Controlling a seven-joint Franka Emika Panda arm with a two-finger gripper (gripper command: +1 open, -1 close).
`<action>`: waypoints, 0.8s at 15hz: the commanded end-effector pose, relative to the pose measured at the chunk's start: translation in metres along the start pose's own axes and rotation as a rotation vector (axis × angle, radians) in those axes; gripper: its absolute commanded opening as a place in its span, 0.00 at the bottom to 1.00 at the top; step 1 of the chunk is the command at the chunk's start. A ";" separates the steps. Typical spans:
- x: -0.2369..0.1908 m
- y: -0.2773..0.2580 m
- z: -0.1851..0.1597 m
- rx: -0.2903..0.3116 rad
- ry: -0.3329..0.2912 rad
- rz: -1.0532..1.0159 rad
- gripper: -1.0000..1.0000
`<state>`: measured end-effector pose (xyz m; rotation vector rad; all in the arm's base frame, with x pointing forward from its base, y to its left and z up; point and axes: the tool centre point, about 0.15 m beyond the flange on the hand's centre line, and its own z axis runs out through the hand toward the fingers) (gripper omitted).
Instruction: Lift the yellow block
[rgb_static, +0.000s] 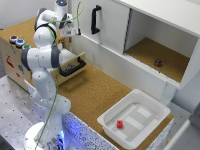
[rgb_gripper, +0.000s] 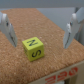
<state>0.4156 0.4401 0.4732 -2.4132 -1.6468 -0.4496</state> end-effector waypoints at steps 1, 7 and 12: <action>0.045 -0.019 0.015 0.009 -0.209 -0.236 1.00; 0.049 -0.011 0.040 0.001 -0.307 -0.391 1.00; 0.045 0.004 0.048 0.070 -0.307 -0.404 0.00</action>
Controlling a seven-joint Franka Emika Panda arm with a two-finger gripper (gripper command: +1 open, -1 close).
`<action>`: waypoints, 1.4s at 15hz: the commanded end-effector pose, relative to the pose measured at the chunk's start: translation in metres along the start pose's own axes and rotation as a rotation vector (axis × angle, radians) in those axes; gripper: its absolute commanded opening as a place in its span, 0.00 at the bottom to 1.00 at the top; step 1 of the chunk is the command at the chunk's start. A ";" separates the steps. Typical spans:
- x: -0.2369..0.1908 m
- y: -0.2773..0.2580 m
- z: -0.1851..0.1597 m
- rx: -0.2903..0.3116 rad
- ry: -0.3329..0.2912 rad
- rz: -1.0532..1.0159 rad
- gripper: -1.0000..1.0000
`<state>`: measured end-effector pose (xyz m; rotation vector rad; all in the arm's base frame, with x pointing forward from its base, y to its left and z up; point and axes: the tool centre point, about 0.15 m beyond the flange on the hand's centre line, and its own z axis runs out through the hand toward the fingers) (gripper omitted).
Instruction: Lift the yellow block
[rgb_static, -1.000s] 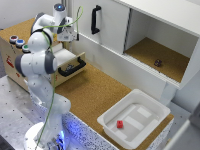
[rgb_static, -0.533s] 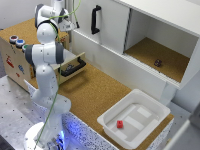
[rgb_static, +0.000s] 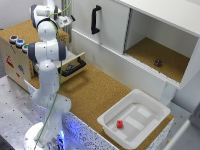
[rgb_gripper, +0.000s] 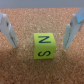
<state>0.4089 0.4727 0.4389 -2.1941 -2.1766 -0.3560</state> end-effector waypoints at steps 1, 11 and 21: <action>0.021 0.032 0.001 0.120 -0.133 -0.043 0.00; 0.008 0.027 0.001 0.102 -0.133 -0.001 0.00; -0.065 -0.021 -0.062 0.021 -0.081 0.169 0.00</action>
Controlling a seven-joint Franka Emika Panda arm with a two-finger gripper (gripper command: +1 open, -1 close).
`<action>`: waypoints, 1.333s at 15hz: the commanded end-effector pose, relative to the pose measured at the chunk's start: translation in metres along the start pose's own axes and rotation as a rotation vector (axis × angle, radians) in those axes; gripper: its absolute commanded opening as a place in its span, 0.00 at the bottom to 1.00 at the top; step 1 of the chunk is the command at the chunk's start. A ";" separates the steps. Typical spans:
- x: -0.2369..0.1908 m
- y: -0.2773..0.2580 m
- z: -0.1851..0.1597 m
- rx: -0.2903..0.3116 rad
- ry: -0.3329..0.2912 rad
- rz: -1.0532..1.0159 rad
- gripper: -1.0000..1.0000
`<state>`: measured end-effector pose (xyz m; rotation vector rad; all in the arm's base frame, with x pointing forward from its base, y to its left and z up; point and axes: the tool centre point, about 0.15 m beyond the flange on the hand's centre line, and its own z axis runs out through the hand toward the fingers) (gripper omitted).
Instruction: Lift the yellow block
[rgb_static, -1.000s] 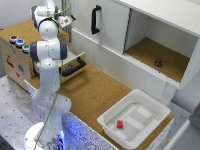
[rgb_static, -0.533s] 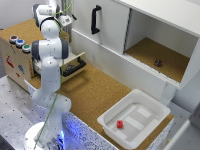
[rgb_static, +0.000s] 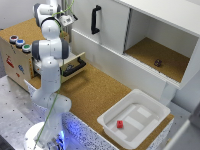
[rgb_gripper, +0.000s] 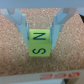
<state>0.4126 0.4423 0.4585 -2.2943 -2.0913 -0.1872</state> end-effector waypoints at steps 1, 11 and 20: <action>-0.058 -0.039 -0.033 -0.037 0.011 0.117 0.00; -0.239 -0.092 -0.064 -0.045 0.186 0.575 0.00; -0.380 -0.036 -0.102 -0.109 0.156 1.036 0.00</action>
